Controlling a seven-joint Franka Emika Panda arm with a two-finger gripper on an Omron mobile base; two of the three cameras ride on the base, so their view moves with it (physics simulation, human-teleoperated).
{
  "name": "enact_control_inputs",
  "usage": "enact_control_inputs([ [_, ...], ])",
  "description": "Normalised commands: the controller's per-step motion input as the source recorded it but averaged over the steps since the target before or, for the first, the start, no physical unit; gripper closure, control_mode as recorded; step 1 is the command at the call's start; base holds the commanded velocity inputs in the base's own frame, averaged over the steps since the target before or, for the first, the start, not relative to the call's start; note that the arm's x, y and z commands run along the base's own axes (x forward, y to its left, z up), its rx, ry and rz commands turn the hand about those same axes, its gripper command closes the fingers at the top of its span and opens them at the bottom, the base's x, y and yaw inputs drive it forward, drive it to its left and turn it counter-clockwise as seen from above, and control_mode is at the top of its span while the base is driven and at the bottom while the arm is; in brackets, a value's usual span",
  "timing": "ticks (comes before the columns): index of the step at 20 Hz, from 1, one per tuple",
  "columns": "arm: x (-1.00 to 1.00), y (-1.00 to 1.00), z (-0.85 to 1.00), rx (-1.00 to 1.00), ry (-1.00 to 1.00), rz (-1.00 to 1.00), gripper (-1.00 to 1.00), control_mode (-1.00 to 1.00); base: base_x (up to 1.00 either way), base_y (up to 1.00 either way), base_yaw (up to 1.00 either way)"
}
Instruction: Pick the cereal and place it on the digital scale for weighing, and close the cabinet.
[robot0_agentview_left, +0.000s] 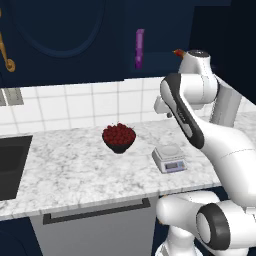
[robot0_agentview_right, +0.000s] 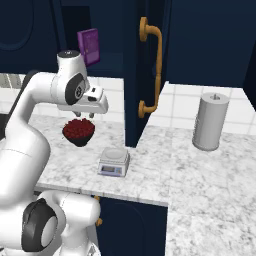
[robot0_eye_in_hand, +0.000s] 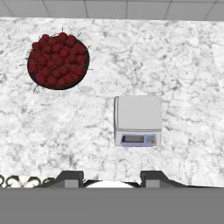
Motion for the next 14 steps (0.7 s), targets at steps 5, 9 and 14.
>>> enact_control_inputs([
  [5, -0.23, 0.00, 0.00, 0.00, -0.01, 0.02, -1.00, -1.00, 0.00, 0.00, 0.00],
  [9, -0.38, 0.19, 0.06, 0.00, -0.13, 0.00, -1.00, -1.00, 0.00, 0.00, 0.00],
  [14, -0.28, 0.17, 0.30, 0.00, -0.04, 0.00, -1.00, -1.00, 0.00, 0.00, 0.00],
])
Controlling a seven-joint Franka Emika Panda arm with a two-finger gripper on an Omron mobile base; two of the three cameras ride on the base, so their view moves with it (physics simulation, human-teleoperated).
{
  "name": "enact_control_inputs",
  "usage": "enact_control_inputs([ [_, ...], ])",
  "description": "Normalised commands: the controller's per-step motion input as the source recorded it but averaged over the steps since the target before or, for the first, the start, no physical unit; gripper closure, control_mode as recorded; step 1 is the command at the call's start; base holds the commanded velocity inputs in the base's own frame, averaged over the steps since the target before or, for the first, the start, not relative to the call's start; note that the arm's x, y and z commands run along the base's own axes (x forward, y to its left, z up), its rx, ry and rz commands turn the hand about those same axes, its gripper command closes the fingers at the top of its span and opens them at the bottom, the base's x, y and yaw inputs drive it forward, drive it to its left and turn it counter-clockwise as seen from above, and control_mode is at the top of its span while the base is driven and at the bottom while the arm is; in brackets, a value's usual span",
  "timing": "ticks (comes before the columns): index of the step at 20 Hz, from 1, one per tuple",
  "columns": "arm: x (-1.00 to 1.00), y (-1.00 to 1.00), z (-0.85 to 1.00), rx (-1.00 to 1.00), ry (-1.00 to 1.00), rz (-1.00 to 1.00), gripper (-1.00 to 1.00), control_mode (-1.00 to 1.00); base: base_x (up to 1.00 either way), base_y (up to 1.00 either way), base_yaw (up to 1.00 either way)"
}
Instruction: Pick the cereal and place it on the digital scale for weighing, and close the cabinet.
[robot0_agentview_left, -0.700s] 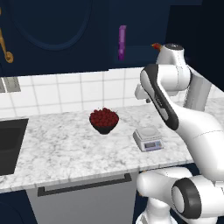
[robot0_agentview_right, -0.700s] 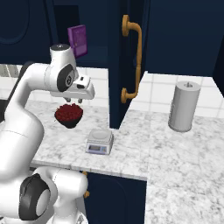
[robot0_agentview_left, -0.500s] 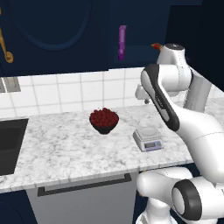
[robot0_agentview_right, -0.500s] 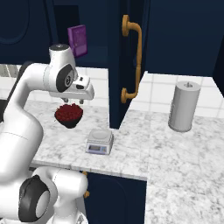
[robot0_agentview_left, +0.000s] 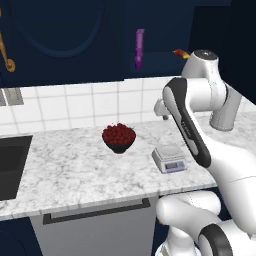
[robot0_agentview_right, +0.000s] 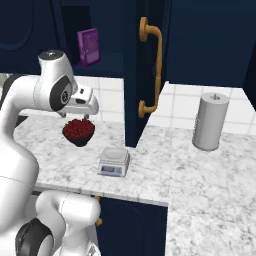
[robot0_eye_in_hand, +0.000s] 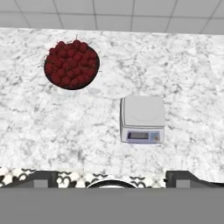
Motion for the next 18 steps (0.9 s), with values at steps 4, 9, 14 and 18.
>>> enact_control_inputs([
  [4, -0.06, 0.16, 0.51, 0.00, -0.15, 0.00, -1.00, -1.00, 0.00, 0.00, 0.00],
  [9, -0.01, 0.04, 0.42, 0.00, -0.15, 0.02, -1.00, -1.00, 0.00, 0.00, 0.00],
  [14, 0.05, 0.00, 0.26, 0.00, -0.19, 0.04, -1.00, -1.00, 0.00, 0.00, 0.00],
  [18, 0.08, 0.04, 0.23, 0.00, -0.17, 0.02, -1.00, -1.00, 0.00, 0.00, 0.00],
])
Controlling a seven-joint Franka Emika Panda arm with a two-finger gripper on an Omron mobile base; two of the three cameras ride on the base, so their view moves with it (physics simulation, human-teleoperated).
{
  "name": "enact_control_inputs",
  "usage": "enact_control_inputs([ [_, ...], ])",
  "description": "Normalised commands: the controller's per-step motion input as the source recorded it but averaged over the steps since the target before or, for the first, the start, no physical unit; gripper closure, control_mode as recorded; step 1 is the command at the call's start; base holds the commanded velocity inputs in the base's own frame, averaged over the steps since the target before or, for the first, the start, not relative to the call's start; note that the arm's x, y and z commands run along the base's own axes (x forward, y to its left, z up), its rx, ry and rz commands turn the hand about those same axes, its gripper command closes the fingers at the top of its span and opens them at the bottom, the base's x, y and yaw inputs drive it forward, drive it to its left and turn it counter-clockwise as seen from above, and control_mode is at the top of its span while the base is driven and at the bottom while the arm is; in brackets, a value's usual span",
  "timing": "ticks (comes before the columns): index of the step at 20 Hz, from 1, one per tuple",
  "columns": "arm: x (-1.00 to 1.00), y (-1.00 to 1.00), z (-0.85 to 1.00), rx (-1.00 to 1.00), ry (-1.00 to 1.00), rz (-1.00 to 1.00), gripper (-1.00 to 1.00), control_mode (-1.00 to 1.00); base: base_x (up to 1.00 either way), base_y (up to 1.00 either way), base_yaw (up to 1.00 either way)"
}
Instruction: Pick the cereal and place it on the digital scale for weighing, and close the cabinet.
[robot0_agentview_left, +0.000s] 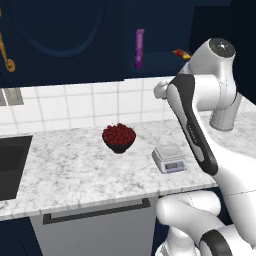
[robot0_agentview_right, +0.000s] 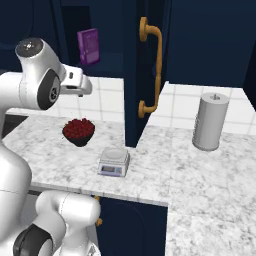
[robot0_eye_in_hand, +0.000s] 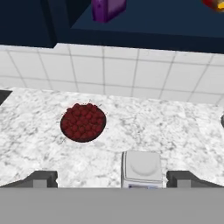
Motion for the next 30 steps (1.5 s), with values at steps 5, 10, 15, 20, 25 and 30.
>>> enact_control_inputs([
  [5, 0.04, 0.00, 0.50, 0.00, -0.07, 0.00, -1.00, -1.00, 0.00, 0.00, 0.00],
  [10, 0.00, 0.00, 0.46, 0.00, -0.04, 0.00, -1.00, -1.00, 0.00, 0.00, 0.00],
  [15, 0.01, 0.01, 0.39, 0.00, 0.00, 0.00, -1.00, -1.00, 0.00, 0.00, 0.00],
  [20, 0.08, 0.00, 0.34, 0.00, -0.01, 0.01, -1.00, -1.00, 0.00, 0.00, 0.00],
  [25, 0.43, 0.00, 0.07, 0.07, -0.04, 0.06, -1.00, -1.00, 0.00, 0.00, 0.00],
  [30, 0.53, 0.03, 0.01, 0.06, -0.05, 0.04, -1.00, -1.00, 0.00, 0.00, 0.00],
])
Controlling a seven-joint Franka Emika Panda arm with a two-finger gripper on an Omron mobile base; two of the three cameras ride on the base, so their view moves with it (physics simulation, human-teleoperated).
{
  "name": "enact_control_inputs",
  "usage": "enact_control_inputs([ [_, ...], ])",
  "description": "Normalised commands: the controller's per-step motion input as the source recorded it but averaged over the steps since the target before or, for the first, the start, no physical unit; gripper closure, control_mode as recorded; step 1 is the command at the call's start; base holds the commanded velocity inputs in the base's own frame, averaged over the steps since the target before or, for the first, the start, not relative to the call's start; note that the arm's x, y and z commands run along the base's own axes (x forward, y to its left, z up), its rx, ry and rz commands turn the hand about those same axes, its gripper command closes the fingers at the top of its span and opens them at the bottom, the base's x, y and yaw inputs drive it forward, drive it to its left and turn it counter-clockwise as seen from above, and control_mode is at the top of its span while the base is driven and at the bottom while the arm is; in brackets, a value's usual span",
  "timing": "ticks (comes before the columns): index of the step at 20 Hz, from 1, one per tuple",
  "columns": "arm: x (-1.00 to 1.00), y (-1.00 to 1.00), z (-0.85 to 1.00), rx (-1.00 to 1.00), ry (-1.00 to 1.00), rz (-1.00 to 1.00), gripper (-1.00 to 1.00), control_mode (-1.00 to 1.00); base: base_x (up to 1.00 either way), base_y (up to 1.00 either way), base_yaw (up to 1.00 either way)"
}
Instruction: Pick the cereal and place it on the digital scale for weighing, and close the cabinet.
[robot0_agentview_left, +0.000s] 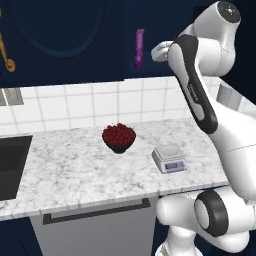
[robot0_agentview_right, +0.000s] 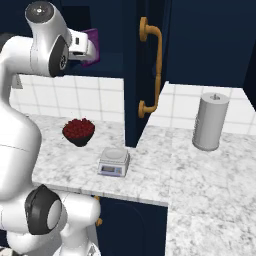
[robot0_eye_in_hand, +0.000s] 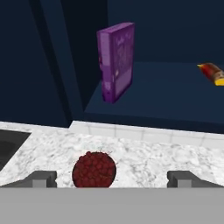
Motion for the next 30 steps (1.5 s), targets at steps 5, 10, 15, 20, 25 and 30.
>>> enact_control_inputs([
  [5, 0.45, 0.15, 0.00, 0.04, -0.01, 0.00, -1.00, -1.00, 0.00, 0.00, 0.00],
  [10, 0.48, 0.19, 0.00, 0.03, 0.00, 0.00, -1.00, -1.00, 0.00, 0.00, 0.00],
  [15, 0.46, 0.04, 0.00, 0.04, 0.00, 0.00, -1.00, -1.00, 0.00, 0.00, 0.00],
  [20, 0.45, 0.07, 0.00, 0.03, 0.00, 0.00, -1.00, -1.00, 0.00, 0.00, 0.00],
  [25, 0.48, 0.04, 0.00, 0.00, 0.00, 0.00, -1.00, -1.00, 0.00, 0.00, 0.00],
  [30, 0.51, 0.05, 0.00, 0.00, 0.00, 0.00, -1.00, -1.00, 0.00, 0.00, 0.00],
])
